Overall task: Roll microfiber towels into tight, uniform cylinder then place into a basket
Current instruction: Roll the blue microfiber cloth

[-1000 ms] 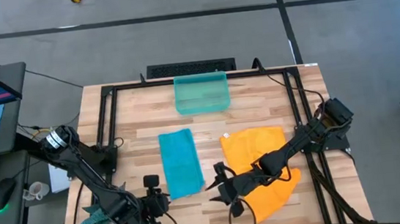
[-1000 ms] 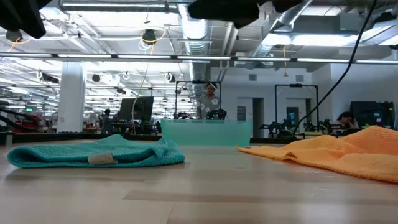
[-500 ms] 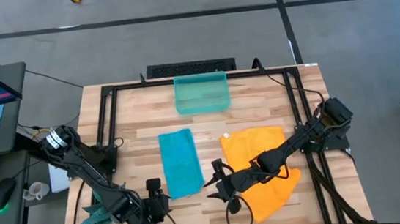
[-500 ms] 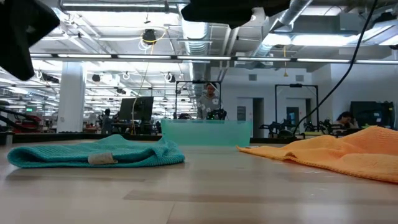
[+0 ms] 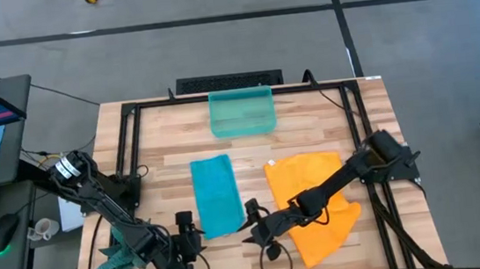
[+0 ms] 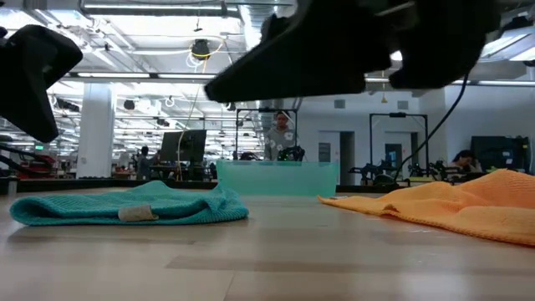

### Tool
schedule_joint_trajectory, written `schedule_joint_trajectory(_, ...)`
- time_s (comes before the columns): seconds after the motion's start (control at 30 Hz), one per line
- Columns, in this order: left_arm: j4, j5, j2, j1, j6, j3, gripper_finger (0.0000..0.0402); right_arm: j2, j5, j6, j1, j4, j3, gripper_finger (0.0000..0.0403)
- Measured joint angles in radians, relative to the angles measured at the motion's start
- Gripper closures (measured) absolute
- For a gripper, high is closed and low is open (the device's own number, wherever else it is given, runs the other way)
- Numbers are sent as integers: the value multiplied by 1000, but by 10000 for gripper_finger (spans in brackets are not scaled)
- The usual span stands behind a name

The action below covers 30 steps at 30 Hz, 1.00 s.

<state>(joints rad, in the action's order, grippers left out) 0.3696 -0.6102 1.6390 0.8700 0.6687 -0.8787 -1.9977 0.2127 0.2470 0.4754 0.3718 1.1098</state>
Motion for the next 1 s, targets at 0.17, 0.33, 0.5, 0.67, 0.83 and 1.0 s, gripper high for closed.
schedule_joint_trajectory(0.17,-2,1,4,-27,-50,0,207,-85,-9,-1,-29,-18,47,215)
schedule_joint_trajectory(0.33,-19,40,69,-49,-78,0,207,-150,-11,-3,-35,-38,87,213)
schedule_joint_trajectory(0.5,-25,44,114,-50,-49,0,207,-151,0,-12,-38,-131,103,213)
schedule_joint_trajectory(0.67,-24,37,114,-53,-46,-1,207,-151,-3,-22,-59,-158,101,213)
schedule_joint_trajectory(0.83,-18,48,126,-56,-54,-2,207,-149,-16,-94,-83,-198,103,216)
schedule_joint_trajectory(1.0,-29,46,156,-62,-42,-5,207,-149,-37,-104,-85,-208,103,224)
